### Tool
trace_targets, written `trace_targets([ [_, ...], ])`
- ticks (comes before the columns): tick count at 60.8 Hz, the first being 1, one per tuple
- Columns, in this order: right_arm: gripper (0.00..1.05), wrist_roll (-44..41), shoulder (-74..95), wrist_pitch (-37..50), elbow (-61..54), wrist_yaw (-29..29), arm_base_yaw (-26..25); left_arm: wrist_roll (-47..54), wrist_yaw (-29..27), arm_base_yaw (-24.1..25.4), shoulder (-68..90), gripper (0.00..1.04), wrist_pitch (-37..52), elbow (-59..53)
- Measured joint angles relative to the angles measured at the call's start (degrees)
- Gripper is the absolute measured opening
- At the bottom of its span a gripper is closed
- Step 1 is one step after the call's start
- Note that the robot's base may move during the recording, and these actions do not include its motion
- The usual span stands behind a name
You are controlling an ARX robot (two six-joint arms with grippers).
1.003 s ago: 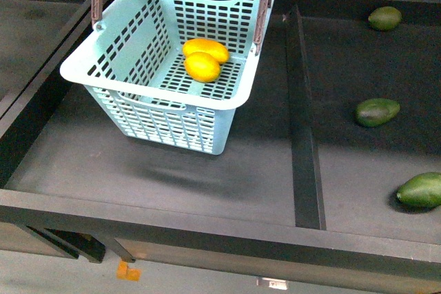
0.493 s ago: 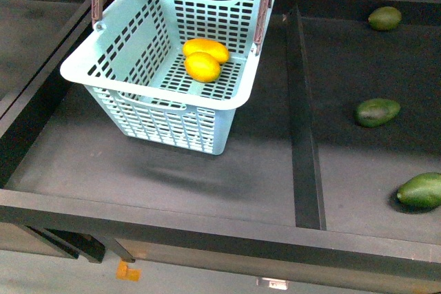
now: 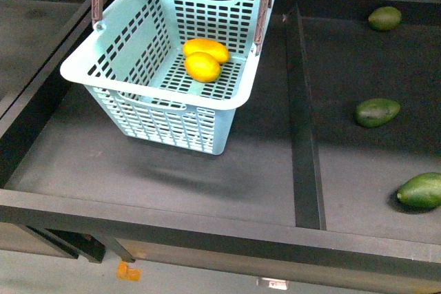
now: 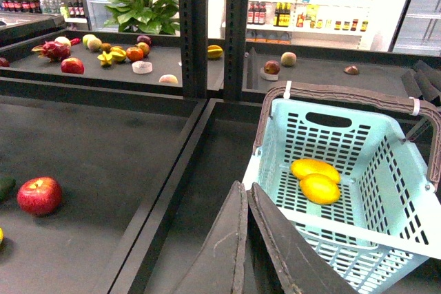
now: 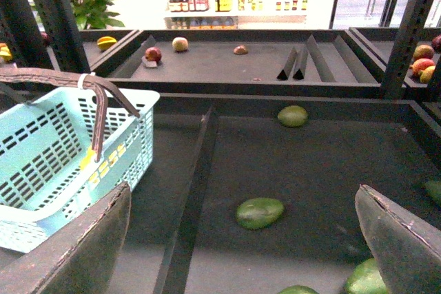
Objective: Pick lemon and mango into basket
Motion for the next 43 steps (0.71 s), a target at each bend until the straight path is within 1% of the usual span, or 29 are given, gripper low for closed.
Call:
trace_targets([
  [12, 0.96, 0.0, 0.0, 0.0, 0.02, 0.0, 0.0, 0.0, 0.0, 0.0, -3.3, 0.04, -3.37, 0.0],
  [16, 0.96, 0.0, 0.0, 0.0, 0.02, 0.0, 0.0, 0.0, 0.0, 0.0, -8.66, 0.04, -10.69, 0.0],
  [18, 0.96, 0.0, 0.0, 0.0, 0.0, 0.0, 0.0, 0.0, 0.0, 0.0, -11.1, 0.04, -12.5, 0.0],
  [43, 0.96, 0.0, 0.0, 0.0, 0.02, 0.0, 0.0, 0.0, 0.0, 0.0, -12.72, 0.04, -13.07, 0.0],
])
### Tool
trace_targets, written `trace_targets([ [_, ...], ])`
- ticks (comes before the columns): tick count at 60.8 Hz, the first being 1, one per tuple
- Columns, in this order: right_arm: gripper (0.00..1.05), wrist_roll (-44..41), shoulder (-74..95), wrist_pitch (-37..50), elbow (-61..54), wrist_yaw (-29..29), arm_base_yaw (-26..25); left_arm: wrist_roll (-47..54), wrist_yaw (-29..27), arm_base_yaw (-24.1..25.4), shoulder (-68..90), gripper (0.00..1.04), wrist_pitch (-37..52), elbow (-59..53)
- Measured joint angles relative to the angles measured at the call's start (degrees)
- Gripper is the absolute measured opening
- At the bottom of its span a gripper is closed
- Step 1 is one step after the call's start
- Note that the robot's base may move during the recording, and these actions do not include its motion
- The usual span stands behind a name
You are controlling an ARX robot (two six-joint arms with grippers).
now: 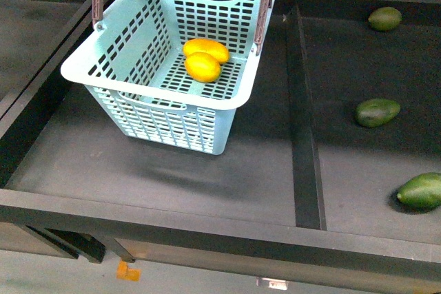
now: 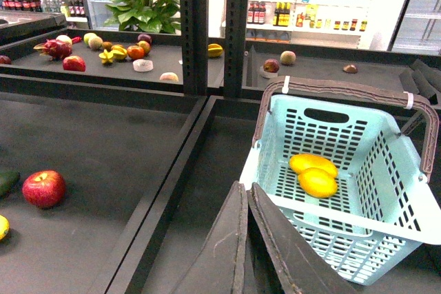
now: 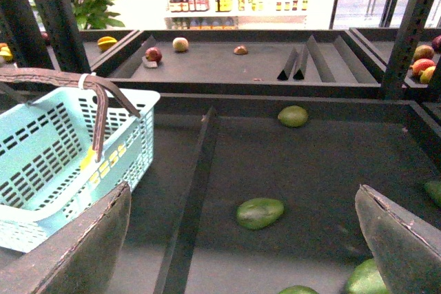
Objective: Pick lemon and mango into basket
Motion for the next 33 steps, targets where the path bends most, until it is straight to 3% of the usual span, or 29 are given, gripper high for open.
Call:
trace_targets([
  [3, 0.96, 0.0, 0.0, 0.0, 0.0, 0.0, 0.0, 0.0, -0.02, 0.0, 0.0, 0.07, 0.0, 0.0],
  [28, 0.96, 0.0, 0.0, 0.0, -0.02, 0.0, 0.0, 0.0, 0.0, 0.0, 0.0, 0.96, 0.0, 0.0],
  [33, 0.96, 0.0, 0.0, 0.0, -0.02, 0.0, 0.0, 0.09, 0.0, 0.0, 0.0, 0.98, 0.0, 0.0],
])
